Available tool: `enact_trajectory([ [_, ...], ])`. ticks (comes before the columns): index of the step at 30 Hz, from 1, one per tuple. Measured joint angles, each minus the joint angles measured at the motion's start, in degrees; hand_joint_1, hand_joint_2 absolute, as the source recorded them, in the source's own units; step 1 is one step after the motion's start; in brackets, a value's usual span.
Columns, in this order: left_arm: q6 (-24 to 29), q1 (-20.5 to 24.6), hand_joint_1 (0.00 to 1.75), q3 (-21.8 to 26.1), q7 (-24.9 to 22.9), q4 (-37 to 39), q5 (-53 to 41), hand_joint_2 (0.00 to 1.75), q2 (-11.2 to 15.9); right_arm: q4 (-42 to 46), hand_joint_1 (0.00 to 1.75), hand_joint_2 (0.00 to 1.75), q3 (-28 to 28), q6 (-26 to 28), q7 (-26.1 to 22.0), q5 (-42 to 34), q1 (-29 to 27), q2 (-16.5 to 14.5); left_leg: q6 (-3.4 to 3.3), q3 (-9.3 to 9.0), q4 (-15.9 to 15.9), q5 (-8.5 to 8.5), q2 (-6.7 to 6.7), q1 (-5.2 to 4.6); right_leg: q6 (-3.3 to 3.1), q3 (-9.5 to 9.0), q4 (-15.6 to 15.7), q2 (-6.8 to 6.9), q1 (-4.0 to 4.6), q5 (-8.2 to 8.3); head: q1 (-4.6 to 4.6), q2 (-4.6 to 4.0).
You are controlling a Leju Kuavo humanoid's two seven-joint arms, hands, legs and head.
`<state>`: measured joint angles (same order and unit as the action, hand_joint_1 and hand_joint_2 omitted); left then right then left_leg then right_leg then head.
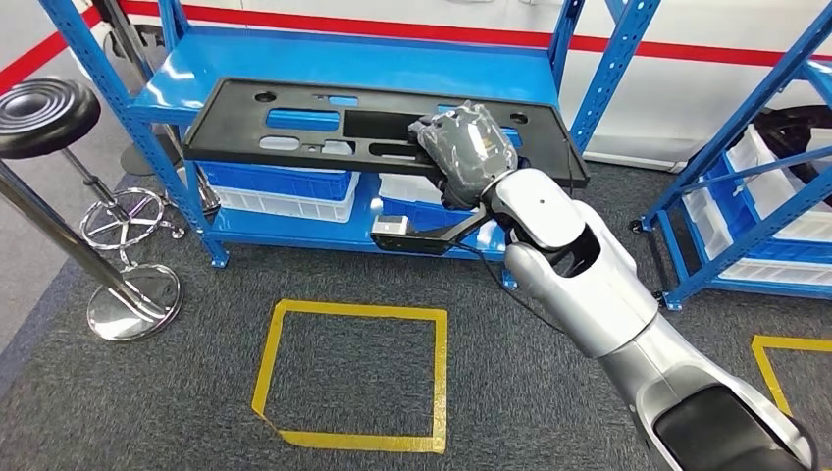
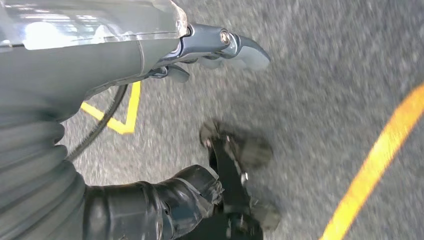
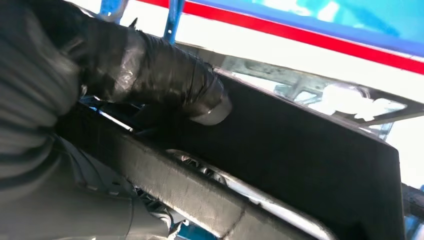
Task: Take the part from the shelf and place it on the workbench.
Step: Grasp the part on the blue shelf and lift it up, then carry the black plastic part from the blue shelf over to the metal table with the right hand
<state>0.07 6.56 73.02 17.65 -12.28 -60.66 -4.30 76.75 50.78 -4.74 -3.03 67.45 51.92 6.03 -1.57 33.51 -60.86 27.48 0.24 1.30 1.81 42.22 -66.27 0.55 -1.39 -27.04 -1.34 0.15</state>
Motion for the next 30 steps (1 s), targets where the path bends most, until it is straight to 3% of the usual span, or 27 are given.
enact_trajectory([
  [1,0.00,0.00,0.00,0.00,-0.01,0.00,0.02,1.75,0.01,0.00,1.75,1.75,0.00,0.01,-0.02,0.00,-0.01,0.01,-0.32,0.80,0.00,-0.65,0.01,-0.20,0.05,0.75,-3.40,-0.01,0.06,-3.01,0.04,0.00],
  [2,0.00,-0.01,0.00,0.00,-0.01,0.00,0.02,1.75,0.02,0.00,1.75,1.75,0.01,-0.01,-0.09,-0.02,-0.05,0.01,-0.54,1.64,-0.03,-1.30,0.03,-0.46,0.00,1.31,-7.00,-0.04,0.13,-4.98,0.03,0.00],
  [3,0.00,0.00,0.00,0.00,-0.01,0.00,0.03,1.75,0.02,-0.01,1.75,1.75,0.01,-0.03,-0.21,-0.07,-0.09,0.01,-0.69,2.48,-0.05,-1.95,0.04,-0.76,-0.19,1.35,-9.63,-0.09,0.30,-5.60,0.03,0.00],
  [5,0.00,-0.02,0.00,0.01,-0.04,0.00,0.03,1.75,0.01,-0.01,1.75,1.75,0.02,-0.08,-0.54,-0.20,-0.15,0.01,-0.91,4.15,-0.07,-3.27,-0.02,-1.53,-1.27,-0.97,-10.04,-0.21,0.87,-3.67,0.03,0.00],
  [6,0.00,-0.04,0.00,0.01,-0.06,0.00,0.03,1.75,0.01,0.01,1.75,1.75,0.01,-0.08,-0.66,-0.26,-0.13,0.00,-1.01,4.86,-0.03,-3.92,-0.10,-1.89,-2.34,-3.60,-7.19,-0.35,1.44,-2.31,0.03,0.00],
  [7,-0.01,-0.06,0.00,0.01,-0.10,0.03,0.03,1.75,-0.20,0.04,1.75,1.75,0.01,-0.08,-0.72,-0.30,-0.05,-0.01,-1.04,5.45,0.03,-4.53,-0.13,-2.08,-3.80,-6.62,-3.14,-0.47,2.09,-2.12,-0.05,0.00],
  [8,0.00,-0.06,0.00,0.01,-0.13,0.03,0.03,1.75,-0.37,0.12,1.75,1.75,-0.01,-0.08,-0.73,-0.33,0.03,-0.04,-0.99,5.86,0.17,-5.16,-0.13,-2.12,-4.97,-9.50,1.19,-0.48,2.72,-2.56,-0.10,0.00],
  [9,0.01,-0.09,0.00,0.01,-0.17,0.03,0.04,1.75,-0.56,0.18,1.75,1.75,-0.03,-0.07,-0.74,-0.35,0.11,-0.07,-0.81,6.05,0.49,-5.82,-0.09,-1.91,-5.71,-11.46,4.42,-0.44,3.24,-3.10,-0.14,0.00],
  [10,0.02,-0.11,0.00,0.01,-0.21,0.03,0.05,1.75,-0.73,0.24,1.75,1.75,-0.04,-0.07,-0.75,-0.37,0.24,-0.09,-0.51,6.10,0.97,-6.46,-0.01,-1.56,-6.10,-12.42,6.49,-0.35,3.65,-3.46,-0.16,0.00],
  [12,0.03,-0.10,0.00,0.02,-0.24,0.00,0.07,1.75,-0.67,0.30,1.75,1.75,-0.07,-0.08,-0.79,-0.39,0.46,-0.11,0.08,6.00,2.28,-7.76,-0.03,-1.20,-6.25,-12.85,8.76,-0.16,3.83,-1.74,-0.08,0.00],
  [14,0.01,-0.07,0.00,0.02,-0.19,0.00,0.05,1.75,-0.60,0.32,1.75,1.75,-0.07,-0.10,-0.80,-0.41,0.63,-0.15,0.64,6.47,1.88,-6.52,-0.28,-1.31,-6.45,-13.07,11.29,0.17,3.37,0.43,-0.09,0.00],
  [17,-0.09,-0.24,0.00,0.02,-0.13,0.00,0.07,1.75,-0.54,0.33,1.75,1.75,-0.03,-0.19,-0.80,-0.46,0.69,-0.19,1.84,8.83,-6.25,0.19,-0.45,-0.82,-5.60,-11.84,12.16,0.50,2.52,2.44,-0.14,0.00],
  [18,-0.12,-0.28,0.00,0.02,-0.10,0.00,0.08,1.75,-0.52,0.31,1.75,1.75,0.01,-0.26,-0.79,-0.43,0.61,-0.18,2.35,9.49,-9.38,1.43,-0.43,-0.48,-5.14,-11.08,11.82,0.52,2.23,2.75,-0.14,0.00],
  [19,-0.15,-0.30,0.00,0.03,-0.06,0.00,0.08,1.75,-0.47,0.29,1.75,1.75,0.05,-0.32,-0.79,-0.37,0.53,-0.17,2.87,9.58,-11.32,1.62,-0.41,-0.13,-4.76,-10.24,11.34,0.55,1.90,3.01,-0.14,0.00],
  [20,-0.15,-0.29,0.00,0.03,-0.02,-0.01,0.08,1.75,-0.39,0.28,1.75,1.75,0.10,-0.37,-0.79,-0.29,0.47,-0.17,3.48,8.65,-11.22,0.81,-0.37,0.24,-4.37,-9.26,10.62,0.57,1.47,3.19,-0.14,0.00],
  [21,-0.15,-0.27,0.00,0.03,0.02,-0.01,0.08,1.75,-0.28,0.27,1.75,1.75,0.13,-0.40,-0.79,-0.21,0.45,-0.18,4.13,6.62,-8.99,-0.44,-0.29,0.66,-3.93,-8.19,9.71,0.57,0.96,3.28,-0.15,0.00],
  [23,-0.17,-0.19,0.00,0.02,0.07,-0.01,0.07,1.75,-0.24,0.28,1.75,1.75,0.15,-0.40,-0.77,-0.14,0.43,-0.19,5.27,2.21,-2.76,-0.97,-0.23,1.04,-2.85,-6.06,7.58,0.50,0.32,3.18,-0.26,0.00],
  [24,-0.19,-0.18,0.00,0.02,0.09,-0.01,0.07,1.75,-0.28,0.29,1.75,1.75,0.15,-0.40,-0.73,-0.11,0.37,-0.19,5.21,1.15,-1.08,-0.72,-0.35,1.06,-2.36,-5.29,6.59,0.43,0.36,3.04,-0.30,0.00],
  [25,-0.20,-0.20,0.00,0.03,0.10,-0.01,0.06,1.75,-0.33,0.30,1.75,1.75,0.15,-0.40,-0.73,-0.10,0.34,-0.18,4.70,1.04,-0.74,0.02,-0.49,1.03,-2.00,-4.68,5.71,0.30,0.55,2.93,-0.33,0.00],
  [28,-0.22,-0.24,0.00,0.03,0.13,-0.02,0.05,1.75,-0.31,0.31,1.75,1.75,0.15,-0.43,-0.79,-0.09,0.28,-0.15,2.59,1.96,-1.73,0.22,-0.64,1.16,-1.55,-3.83,4.22,0.05,0.59,2.63,-0.26,0.00],
  [30,-0.20,-0.18,0.00,0.02,0.13,-0.02,0.05,1.75,-0.30,0.29,1.75,1.75,0.15,-0.45,-0.78,-0.09,0.28,-0.14,1.72,2.35,-1.74,-0.18,-0.62,1.05,-1.21,-2.78,1.62,0.01,0.29,0.43,-0.24,0.00],
])
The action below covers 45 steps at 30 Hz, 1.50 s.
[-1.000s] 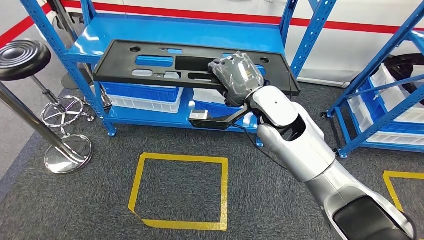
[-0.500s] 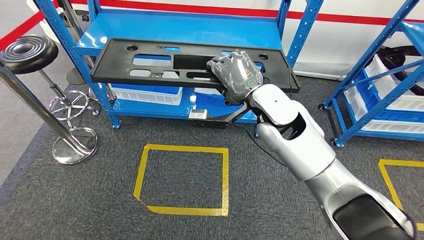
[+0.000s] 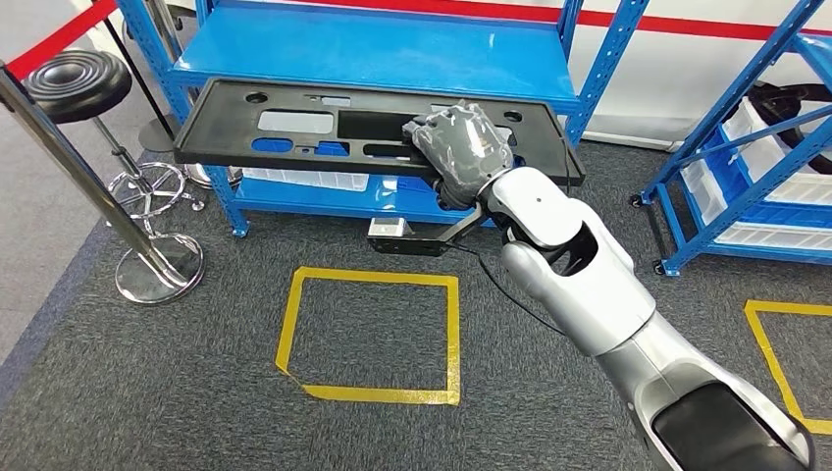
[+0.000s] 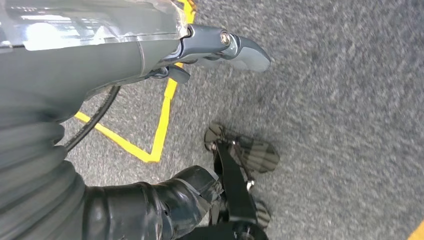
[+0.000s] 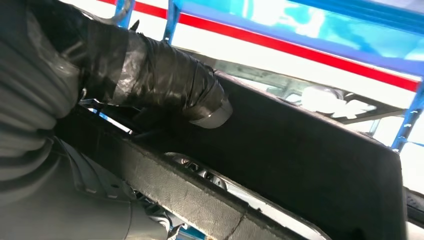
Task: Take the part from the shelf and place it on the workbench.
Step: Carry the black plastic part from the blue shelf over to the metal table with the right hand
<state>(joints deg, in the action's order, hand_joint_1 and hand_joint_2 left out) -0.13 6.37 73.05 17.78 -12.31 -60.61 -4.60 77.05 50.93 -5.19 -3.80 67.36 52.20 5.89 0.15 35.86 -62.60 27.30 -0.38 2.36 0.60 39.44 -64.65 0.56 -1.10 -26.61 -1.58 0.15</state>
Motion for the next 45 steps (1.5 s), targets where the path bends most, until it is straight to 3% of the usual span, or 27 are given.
enact_trajectory([
  [3,0.02,-0.03,0.00,0.02,-0.01,0.00,0.02,1.75,0.03,-0.04,1.75,1.75,0.03,-0.03,0.02,0.02,0.01,0.01,-0.82,0.67,0.04,-0.59,0.02,-0.46,0.14,3.59,-9.67,-0.04,-0.02,-5.63,0.00,0.00],
  [4,0.03,-0.05,0.00,0.02,-0.01,0.00,0.02,1.75,0.03,-0.08,1.75,1.75,0.07,-0.03,0.02,0.04,-0.01,0.01,-0.97,0.86,0.04,-0.73,0.01,-0.70,-0.07,4.23,-11.84,-0.05,0.10,-6.38,0.00,0.00],
  [5,0.03,-0.07,0.00,0.02,-0.01,0.00,0.02,1.75,0.03,-0.12,1.75,1.75,0.11,-0.04,0.02,0.05,-0.02,0.01,-1.08,0.98,0.04,-0.84,-0.02,-0.98,-0.50,4.00,-12.18,-0.08,0.31,-6.14,0.00,0.00],
  [7,0.04,-0.08,0.00,0.02,-0.02,0.00,0.02,1.75,0.01,-0.15,1.75,1.75,0.17,-0.04,0.02,0.07,0.07,0.01,-1.28,1.01,0.11,-1.02,-0.15,-1.61,-2.30,0.67,-6.90,-0.31,1.26,-3.16,0.00,0.00],
  [9,0.03,-0.09,0.00,0.02,-0.04,0.03,0.01,1.75,-0.24,-0.15,1.75,1.75,0.16,-0.02,0.01,-0.03,0.24,0.01,-1.25,0.97,0.52,-1.38,-0.19,-1.76,-4.90,-2.95,-0.16,-0.48,2.29,-0.90,-0.13,0.00],
  [10,0.01,-0.11,0.00,0.01,-0.10,0.04,-0.02,1.75,-0.39,-0.15,1.75,1.75,0.16,-0.02,-0.01,-0.09,0.30,0.01,-1.04,0.99,0.83,-1.66,-0.14,-1.57,-5.79,-3.78,1.74,-0.55,2.73,-0.41,-0.19,0.00],
  [11,-0.02,-0.12,0.00,0.01,-0.16,0.05,-0.04,1.75,-0.52,-0.15,1.75,1.75,0.16,-0.02,-0.03,-0.11,0.35,0.02,-0.74,1.00,1.25,-2.00,-0.06,-1.28,-6.34,-4.05,2.66,-0.55,2.98,-0.31,-0.21,0.00],
  [12,-0.02,-0.11,0.00,0.00,-0.23,0.03,-0.07,1.75,-0.50,-0.15,1.75,1.75,0.17,-0.03,-0.06,-0.06,0.40,0.04,-0.36,0.88,1.80,-2.37,-0.02,-1.13,-6.47,-4.20,3.47,-0.56,3.28,0.28,-0.17,0.00],
  [14,-0.04,-0.04,0.00,-0.01,-0.28,0.03,-0.10,1.75,-0.47,-0.14,1.75,1.75,0.20,-0.04,-0.12,0.14,0.47,0.02,0.10,0.75,2.17,-2.29,0.07,-1.22,-6.22,-5.45,6.22,-0.19,2.88,1.50,-0.15,0.00],
  [15,-0.04,-0.02,0.00,-0.02,-0.28,0.03,-0.11,1.75,-0.40,-0.14,1.75,1.75,0.25,-0.04,-0.14,0.22,0.56,-0.01,0.28,1.11,1.22,-1.47,0.06,-1.37,-6.04,-6.16,7.63,0.04,2.60,2.16,-0.18,0.00],
  [18,-0.06,-0.09,0.00,-0.02,-0.28,0.02,-0.11,1.75,-0.23,-0.20,1.75,1.75,0.54,-0.03,-0.10,0.34,0.71,-0.05,1.00,4.72,-7.03,2.94,0.07,-1.21,-5.42,-6.75,8.85,0.39,2.14,2.73,-0.20,0.00],
  [19,-0.07,-0.12,0.00,-0.02,-0.28,0.02,-0.11,1.75,-0.19,-0.23,1.75,1.75,0.68,0.00,-0.03,0.37,0.61,-0.05,1.33,5.75,-9.34,3.63,0.10,-1.02,-5.18,-6.55,8.57,0.43,2.09,2.61,-0.19,0.00],
  [20,-0.07,-0.13,0.00,-0.02,-0.28,0.02,-0.11,1.75,-0.12,-0.26,1.75,1.75,0.82,0.04,0.07,0.35,0.46,-0.05,1.68,6.10,-10.23,3.50,0.13,-0.82,-4.89,-6.29,8.13,0.44,1.99,2.42,-0.19,0.00],
  [21,-0.05,-0.13,0.00,-0.02,-0.27,0.02,-0.11,1.75,-0.03,-0.28,1.75,1.75,0.90,0.09,0.25,0.25,0.32,-0.07,2.02,5.35,-8.92,2.33,0.16,-0.66,-4.48,-5.98,7.49,0.42,1.81,2.15,-0.19,0.00],
  [23,-0.02,-0.09,0.00,-0.01,-0.25,0.02,-0.11,1.75,0.18,-0.27,1.75,1.75,0.83,0.22,0.61,-0.29,0.10,-0.13,2.55,2.06,-2.92,-0.35,-0.25,-0.43,-3.30,-5.15,5.74,0.15,1.33,1.30,-0.20,0.00],
  [24,-0.01,-0.11,0.00,0.00,-0.20,0.02,-0.11,1.75,0.24,-0.24,1.75,1.75,0.67,0.30,0.80,-0.73,-0.02,-0.17,2.40,0.73,-0.42,-1.02,-0.63,-0.45,-2.66,-4.58,4.67,-0.06,1.24,0.84,-0.19,0.00],
  [26,-0.02,-0.20,0.00,0.00,-0.11,0.02,-0.11,1.75,0.26,-0.05,1.75,1.75,0.20,0.44,0.94,-1.60,-0.41,-0.34,1.51,0.03,0.89,-0.67,-1.09,-0.75,-1.73,-3.62,3.37,-0.55,1.27,0.43,-0.15,0.00],
  [28,-0.02,-0.29,0.00,0.00,-0.02,0.02,-0.14,1.75,0.26,0.16,1.75,1.75,-0.13,0.49,0.89,-1.98,-0.80,-0.48,0.43,0.14,0.89,-0.93,-0.34,-0.87,-1.25,-3.28,3.05,-0.92,1.27,0.47,-0.13,0.00],
  [30,0.00,-0.28,0.00,-0.01,0.09,0.01,-0.17,1.75,0.28,0.27,1.75,1.75,-0.29,0.49,0.85,-1.98,-0.92,-0.49,-0.35,0.10,1.23,-1.24,0.42,-0.66,-0.67,-2.66,1.67,-1.10,1.09,-0.61,-0.08,0.00],
  [34,0.00,-0.12,0.00,-0.02,0.32,0.00,-0.42,1.75,0.31,0.49,1.75,1.75,-0.64,0.51,0.88,-1.79,-1.38,-0.47,-0.94,0.18,1.46,-1.47,2.07,-0.61,0.56,2.50,-9.93,-0.88,0.40,-6.33,-0.02,0.00],
  [35,0.00,-0.11,0.00,-0.02,0.34,0.00,-0.45,1.75,0.31,0.50,1.75,1.75,-0.65,0.51,0.90,-1.75,-1.64,-0.46,-0.94,0.18,1.46,-1.47,2.55,-0.62,0.66,3.08,-11.27,-0.80,0.28,-6.37,-0.02,0.00],
  [36,0.00,-0.10,0.00,-0.02,0.37,0.00,-0.45,1.75,0.31,0.51,1.75,1.75,-0.65,0.52,0.90,-1.69,-1.84,-0.45,-0.93,0.16,1.46,-1.47,3.04,-0.61,0.65,2.60,-10.46,-0.63,0.22,-5.37,-0.02,0.00],
  [39,0.00,-0.07,0.00,-0.02,0.39,0.00,-0.44,1.75,0.27,0.71,1.75,1.75,-0.80,0.54,0.90,-1.63,-1.99,-0.45,-0.89,-0.02,1.52,-1.45,4.28,-0.64,0.11,-2.51,-0.63,1.88,0.47,-0.53,-0.02,0.00],
  [41,-0.01,-0.09,0.00,-0.02,0.39,0.00,-0.44,1.75,0.27,0.91,1.75,1.75,-0.97,0.58,0.96,-1.61,-1.95,-0.46,-0.61,-0.16,1.68,-1.50,5.00,-0.87,-0.38,-4.21,3.15,3.97,1.21,0.20,-0.02,0.00],
  [43,-0.02,-0.09,0.00,-0.02,0.40,0.00,-0.44,1.75,0.27,1.06,1.75,1.75,-1.05,0.65,1.01,-1.60,-1.96,-0.45,-0.08,-0.38,2.04,-1.64,6.05,-1.06,-0.85,-4.11,3.82,3.75,1.77,0.16,-0.03,0.00],
  [45,-0.02,-0.04,0.00,-0.02,0.40,0.00,-0.44,1.75,0.27,1.18,1.75,1.75,-1.08,0.69,1.01,-1.60,-2.03,-0.42,0.58,-0.63,2.22,-1.47,6.53,-1.00,-1.42,-4.10,4.42,2.22,1.68,0.75,-0.07,0.00],
])
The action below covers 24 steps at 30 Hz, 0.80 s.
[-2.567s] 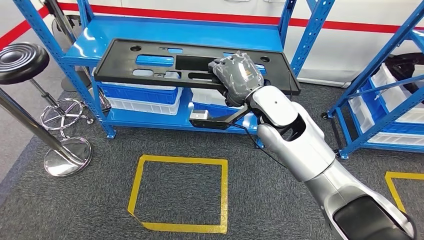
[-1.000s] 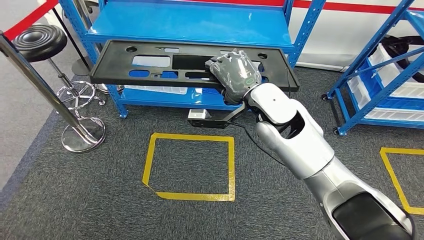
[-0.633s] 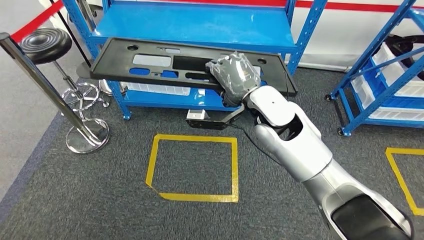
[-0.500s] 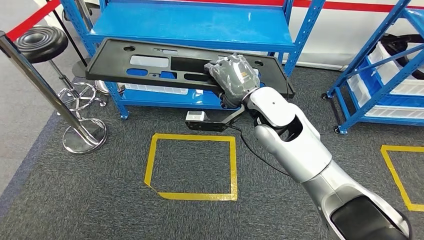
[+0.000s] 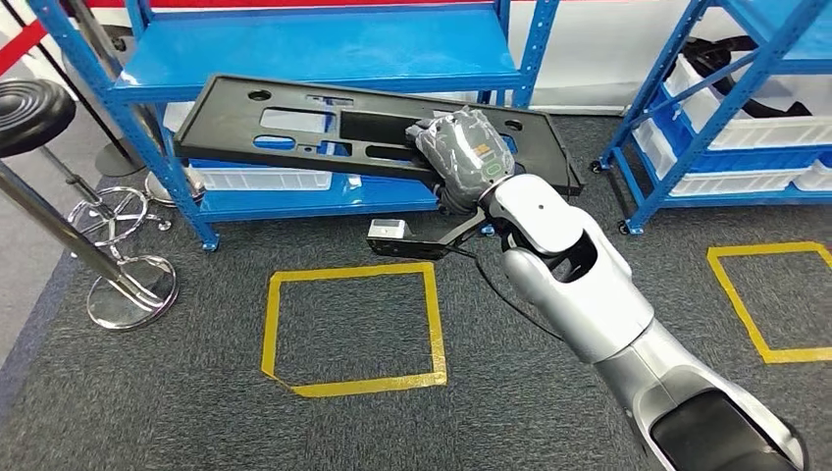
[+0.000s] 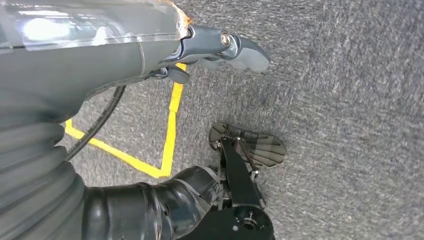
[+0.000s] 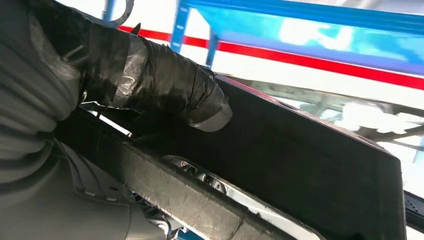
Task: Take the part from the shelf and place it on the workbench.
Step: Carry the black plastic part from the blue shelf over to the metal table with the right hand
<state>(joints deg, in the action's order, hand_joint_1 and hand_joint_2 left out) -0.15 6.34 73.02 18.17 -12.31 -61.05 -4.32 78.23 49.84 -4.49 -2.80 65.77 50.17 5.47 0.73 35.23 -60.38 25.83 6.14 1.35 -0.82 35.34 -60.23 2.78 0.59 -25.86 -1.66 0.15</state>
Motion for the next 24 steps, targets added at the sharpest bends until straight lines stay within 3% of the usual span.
enact_trajectory([
  [2,0.00,-0.02,0.00,0.00,-0.02,0.00,0.00,1.75,0.04,0.08,1.75,1.75,-0.05,0.03,0.01,0.04,-0.01,-0.07,0.28,0.94,-2.60,2.21,-2.27,0.15,-0.76,-0.22,0.80,-1.38,-0.27,0.71,-0.02,0.00],
  [4,-0.02,-0.19,0.00,0.01,-0.08,0.00,0.01,1.75,0.08,0.11,1.75,1.75,-0.07,0.07,-0.02,0.17,-0.10,-0.23,0.10,3.77,-9.40,6.08,-5.03,0.14,-1.30,-0.17,1.01,-2.83,-0.27,1.05,-0.01,0.00],
  [5,-0.04,-0.30,0.00,0.01,-0.12,0.00,0.01,1.75,0.08,0.11,1.75,1.75,-0.06,0.10,-0.10,0.39,-0.21,-0.30,0.02,5.24,-12.83,7.41,-5.53,0.04,-1.45,-0.08,0.96,-3.51,-0.13,1.10,-0.03,0.00],
  [6,-0.09,-0.36,0.00,0.01,-0.16,0.00,0.00,1.75,0.07,0.11,1.75,1.75,-0.03,0.11,-0.25,0.76,-0.33,-0.31,-0.06,6.14,-14.89,7.77,-5.76,-0.06,-1.53,-0.02,0.86,-4.19,0.03,1.12,-0.02,0.00],
  [7,-0.15,-0.37,0.00,0.00,-0.18,0.00,-0.01,1.75,0.07,0.11,1.75,1.75,0.01,0.10,-0.47,1.28,-0.40,-0.31,-0.19,6.16,-14.96,7.02,-5.84,-0.14,-1.61,0.03,0.69,-4.80,0.17,1.10,-0.02,0.00],
  [10,-0.30,-0.23,0.00,0.01,-0.16,0.00,-0.01,1.75,0.22,0.11,1.75,1.75,0.10,-0.34,-1.10,1.98,-0.08,-0.23,-0.89,1.89,-5.65,1.72,-6.28,-0.38,-1.59,0.21,-0.26,-6.07,0.47,0.64,-0.02,0.00],
  [12,-0.37,-0.08,0.00,0.01,-0.12,0.00,-0.01,1.75,0.42,0.09,1.75,1.75,0.10,-0.56,-1.27,1.80,0.24,-0.10,-1.22,-0.03,-1.28,0.63,-6.70,-0.61,-1.24,0.76,-0.89,-6.48,0.48,0.44,0.01,0.00],
  [15,-0.40,0.08,0.00,0.00,0.00,0.01,-0.03,1.75,0.36,0.06,1.75,1.75,0.20,-0.33,-0.89,3.19,0.44,0.05,-1.59,-0.33,-0.03,0.44,-6.77,-0.58,-0.53,1.22,-1.09,-6.38,0.34,0.50,0.01,0.00],
  [17,-0.39,0.04,0.00,0.00,0.02,-0.01,-0.03,1.75,0.24,0.08,1.75,1.75,0.40,-0.16,-0.57,4.57,0.83,0.11,-2.04,-0.66,0.73,-0.04,-6.70,-0.18,0.29,2.06,-3.02,-5.18,0.32,-1.05,0.28,0.00],
  [20,-0.37,-0.13,0.00,0.00,0.02,-0.02,-0.02,1.75,0.23,0.09,1.75,1.75,0.83,0.00,-0.36,5.25,1.24,0.20,-2.26,-0.78,1.09,-0.25,-6.81,0.08,1.79,6.32,-12.24,-3.43,-0.82,-5.63,0.52,0.00],
  [21,-0.37,-0.16,0.00,0.00,0.01,-0.02,-0.02,1.75,0.23,0.09,1.75,1.75,1.00,0.01,-0.34,5.28,1.20,0.22,-2.21,-0.77,1.08,-0.25,-6.99,0.19,2.18,7.39,-14.53,-3.25,-1.26,-6.14,0.53,0.00],
  [22,-0.37,-0.17,0.00,0.00,0.01,-0.02,-0.02,1.75,0.23,0.09,1.75,1.75,1.18,0.02,-0.35,5.32,1.16,0.24,-2.09,-0.78,1.06,-0.24,-7.24,0.34,2.52,7.61,-14.95,-3.16,-1.65,-5.62,0.53,0.00],
  [24,-0.37,-0.11,0.00,0.00,0.01,-0.02,-0.03,1.75,0.22,0.09,1.75,1.75,1.39,0.03,-0.35,5.35,1.21,0.26,-1.63,-0.86,1.04,-0.19,-7.97,0.72,3.04,5.02,-9.67,-3.43,-2.32,-1.99,0.54,0.00],
])
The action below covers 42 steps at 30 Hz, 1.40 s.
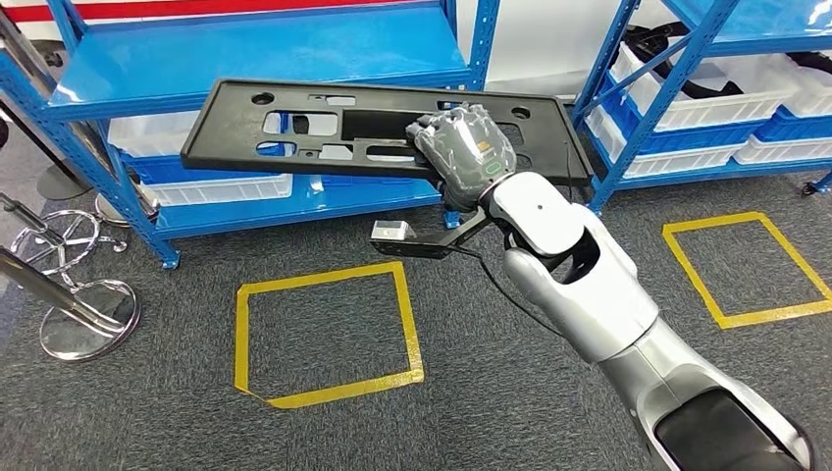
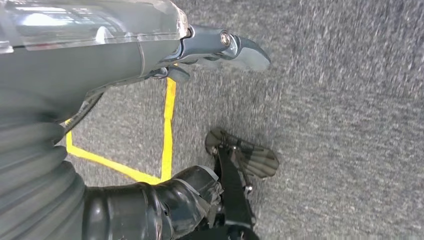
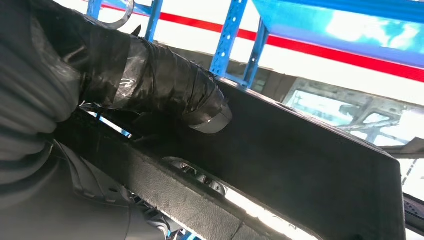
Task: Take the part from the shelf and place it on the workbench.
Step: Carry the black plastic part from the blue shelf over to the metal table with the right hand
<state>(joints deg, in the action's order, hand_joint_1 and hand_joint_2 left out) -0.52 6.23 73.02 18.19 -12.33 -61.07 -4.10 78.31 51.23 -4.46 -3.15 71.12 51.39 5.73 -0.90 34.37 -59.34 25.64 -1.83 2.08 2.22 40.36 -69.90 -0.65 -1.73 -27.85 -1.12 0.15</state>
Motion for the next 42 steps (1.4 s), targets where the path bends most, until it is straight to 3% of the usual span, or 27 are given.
enact_trajectory([
  [2,0.00,0.14,0.00,0.00,0.00,0.00,-0.01,1.75,-0.01,-0.01,1.75,1.75,0.05,0.01,0.00,0.04,0.18,0.18,0.81,0.13,0.04,-0.07,-0.78,0.28,0.14,-3.56,7.06,-1.73,-0.32,2.56,-0.01,0.00],
  [4,0.00,0.20,0.00,0.00,0.00,0.00,-0.01,1.75,-0.02,-0.02,1.75,1.75,0.17,0.02,0.00,0.13,0.31,0.36,1.79,0.54,0.26,-0.41,-1.60,0.42,-0.23,-4.79,9.71,-2.61,-0.08,2.57,-0.01,0.00],
  [6,0.00,0.09,0.00,0.01,-0.01,0.00,0.01,1.75,-0.05,-0.01,1.75,1.75,0.30,0.03,0.01,0.21,0.34,0.39,2.74,0.79,0.60,-0.64,-2.28,0.64,-1.09,-4.86,10.23,-1.61,0.13,2.65,-0.02,0.00],
  [7,0.00,0.01,0.00,0.01,-0.01,0.00,0.01,1.75,-0.06,-0.01,1.75,1.75,0.35,0.04,0.02,0.23,0.35,0.38,3.01,1.00,0.31,-0.34,-1.94,0.67,-1.61,-5.06,10.64,-1.09,0.13,2.80,-0.03,0.00],
  [9,-0.01,-0.03,0.00,0.01,-0.02,0.00,0.01,1.75,-0.05,0.00,1.75,1.75,0.41,0.06,0.02,0.27,0.45,0.35,3.02,2.88,-3.60,2.01,-0.28,0.56,-2.76,-5.49,11.43,0.09,0.20,3.14,-0.08,0.00],
  [11,-0.04,0.00,0.00,0.00,-0.01,0.00,-0.01,1.75,-0.05,-0.04,1.75,1.75,0.55,0.07,0.02,0.32,0.45,0.34,2.74,6.45,-11.18,5.42,0.95,0.33,-3.45,-5.59,11.42,1.26,0.82,3.04,-0.09,0.00],
  [13,-0.05,-0.02,0.00,0.01,0.00,0.00,-0.02,1.75,-0.05,-0.11,1.75,1.75,0.78,0.07,-0.01,0.35,0.31,0.34,2.56,8.56,-15.63,6.32,1.19,0.13,-3.83,-5.59,11.17,2.46,1.46,2.79,-0.09,0.00],
  [14,-0.04,-0.04,0.00,0.01,0.00,0.00,-0.02,1.75,-0.05,-0.13,1.75,1.75,0.90,0.07,-0.03,0.35,0.26,0.34,2.39,8.15,-14.86,5.33,1.37,0.00,-3.96,-5.60,11.00,3.03,1.74,2.65,-0.09,0.00],
  [15,-0.03,-0.05,0.00,0.01,0.00,0.00,-0.02,1.75,-0.04,-0.13,1.75,1.75,0.98,0.07,-0.04,0.35,0.26,0.34,2.08,6.58,-11.82,3.50,1.86,-0.20,-4.03,-5.64,10.80,3.58,1.96,2.48,-0.10,0.00],
  [17,-0.02,0.02,0.00,0.00,0.00,0.00,-0.02,1.75,0.02,-0.13,1.75,1.75,1.04,0.08,-0.03,0.35,0.32,0.36,1.21,2.85,-4.40,0.69,4.23,-0.94,-3.89,-5.63,10.23,4.64,2.38,2.02,-0.09,0.00],
  [19,-0.03,0.15,0.00,0.00,0.00,0.00,-0.02,1.75,0.07,-0.13,1.75,1.75,1.04,0.08,-0.02,0.35,0.34,0.40,0.49,1.25,-0.98,-0.01,5.56,-1.59,-3.55,-5.55,9.79,5.69,2.70,1.67,-0.07,0.00],
  [21,-0.04,0.13,0.00,0.01,0.00,0.00,-0.02,1.75,0.07,-0.13,1.75,1.75,1.05,0.08,-0.02,0.35,0.35,0.43,0.08,1.32,-0.72,-0.26,4.44,-1.64,-3.23,-5.60,9.67,6.84,2.83,1.52,-0.07,0.00],
  [22,-0.04,0.06,0.00,0.01,0.00,0.00,-0.02,1.75,0.02,-0.14,1.75,1.75,1.05,0.08,-0.02,0.35,0.36,0.44,-0.14,1.28,-0.48,-0.48,3.84,-1.48,-2.98,-5.58,9.39,6.57,2.71,1.17,-0.07,0.00],
  [24,-0.04,0.02,0.00,0.01,0.01,0.00,-0.03,1.75,-0.09,-0.14,1.75,1.75,1.05,0.09,-0.01,0.35,0.44,0.47,-0.61,1.15,-0.01,-0.92,2.75,-1.06,-2.30,-4.45,6.47,4.17,2.29,-1.06,-0.05,0.00],
  [26,-0.03,0.08,0.00,0.00,0.02,0.00,-0.04,1.75,-0.13,-0.21,1.75,1.75,1.05,0.09,0.01,0.35,0.34,0.61,-0.84,1.19,0.08,-1.12,1.60,-0.86,-1.66,-1.45,-0.38,1.54,1.64,-4.69,-0.04,0.00],
  [28,-0.02,0.10,0.00,0.00,0.02,0.00,-0.05,1.75,-0.14,-0.35,1.75,1.75,1.08,0.09,0.02,0.37,-0.03,0.75,-0.80,1.24,0.06,-1.20,0.17,-0.78,-1.19,0.87,-5.51,0.97,1.09,-6.12,-0.04,0.00],
  [29,-0.02,0.09,0.00,0.00,0.02,0.00,-0.07,1.75,-0.14,-0.40,1.75,1.75,1.08,0.09,0.02,0.39,-0.21,0.78,-0.72,1.24,0.03,-1.23,-0.60,-0.70,-1.03,0.69,-5.11,0.88,0.84,-5.18,-0.04,0.00],
  [30,-0.02,0.07,0.00,0.00,0.03,0.00,-0.09,1.75,-0.15,-0.44,1.75,1.75,1.08,0.10,0.03,0.43,-0.32,0.79,-0.55,1.22,-0.02,-1.25,-1.36,-0.58,-0.92,-0.49,-2.58,0.61,0.60,-3.34,-0.04,0.00],
  [32,-0.01,0.06,0.00,0.00,0.09,0.00,-0.14,1.75,-0.17,-0.48,1.75,1.75,1.06,0.15,0.08,0.57,-0.37,0.85,0.00,1.35,-0.14,-1.28,-2.74,-0.32,-0.76,-3.96,4.93,-1.99,0.05,0.27,-0.04,0.00],
  [34,0.08,0.16,0.00,0.00,0.17,0.00,-0.22,1.75,-0.19,-0.49,1.75,1.75,1.05,0.27,0.14,0.70,-0.46,0.95,0.92,2.02,-0.23,-1.59,-4.03,-0.10,-0.83,-5.77,9.18,-4.50,-0.10,1.21,-0.06,0.00],
  [35,0.14,0.17,0.00,0.00,0.21,0.00,-0.26,1.75,-0.19,-0.50,1.75,1.75,1.05,0.32,0.15,0.74,-0.58,0.99,1.44,2.37,-0.14,-1.86,-4.73,0.03,-0.97,-5.87,9.44,-4.72,0.06,0.98,-0.06,0.00],
  [36,0.22,0.12,0.00,0.00,0.22,0.00,-0.30,1.75,-0.18,-0.49,1.75,1.75,1.05,0.35,0.17,0.77,-0.68,0.98,1.97,2.66,0.06,-2.15,-5.51,0.18,-1.26,-5.91,9.74,-4.04,0.21,1.01,-0.05,0.00],
  [37,0.28,0.03,0.00,0.00,0.24,0.00,-0.31,1.75,-0.17,-0.48,1.75,1.75,1.05,0.36,0.20,0.82,-0.75,0.93,2.34,2.85,0.16,-2.23,-5.46,0.32,-1.64,-5.98,9.96,-3.28,0.19,1.17,-0.06,0.00],
  [39,0.38,-0.10,0.00,0.00,0.28,0.00,-0.32,1.75,-0.16,-0.47,1.75,1.75,1.03,0.39,0.31,0.90,-0.68,0.74,2.71,3.91,-1.68,-0.92,-2.68,0.08,-2.62,-6.25,10.68,-1.75,0.17,1.60,-0.13,0.00],
  [41,0.44,-0.01,0.00,0.00,0.32,0.00,-0.33,1.75,-0.17,-0.46,1.75,1.75,1.01,0.43,0.37,0.95,-0.64,0.62,2.62,6.74,-7.99,2.51,0.78,-0.20,-3.24,-6.35,10.97,-0.21,0.54,1.75,-0.19,0.00],
  [42,0.45,0.08,0.00,0.00,0.33,0.00,-0.34,1.75,-0.18,-0.47,1.75,1.75,1.01,0.43,0.37,0.96,-0.69,0.62,2.56,8.43,-11.79,4.17,1.31,-0.22,-3.39,-6.32,10.92,0.66,0.84,1.71,-0.19,0.00],
])
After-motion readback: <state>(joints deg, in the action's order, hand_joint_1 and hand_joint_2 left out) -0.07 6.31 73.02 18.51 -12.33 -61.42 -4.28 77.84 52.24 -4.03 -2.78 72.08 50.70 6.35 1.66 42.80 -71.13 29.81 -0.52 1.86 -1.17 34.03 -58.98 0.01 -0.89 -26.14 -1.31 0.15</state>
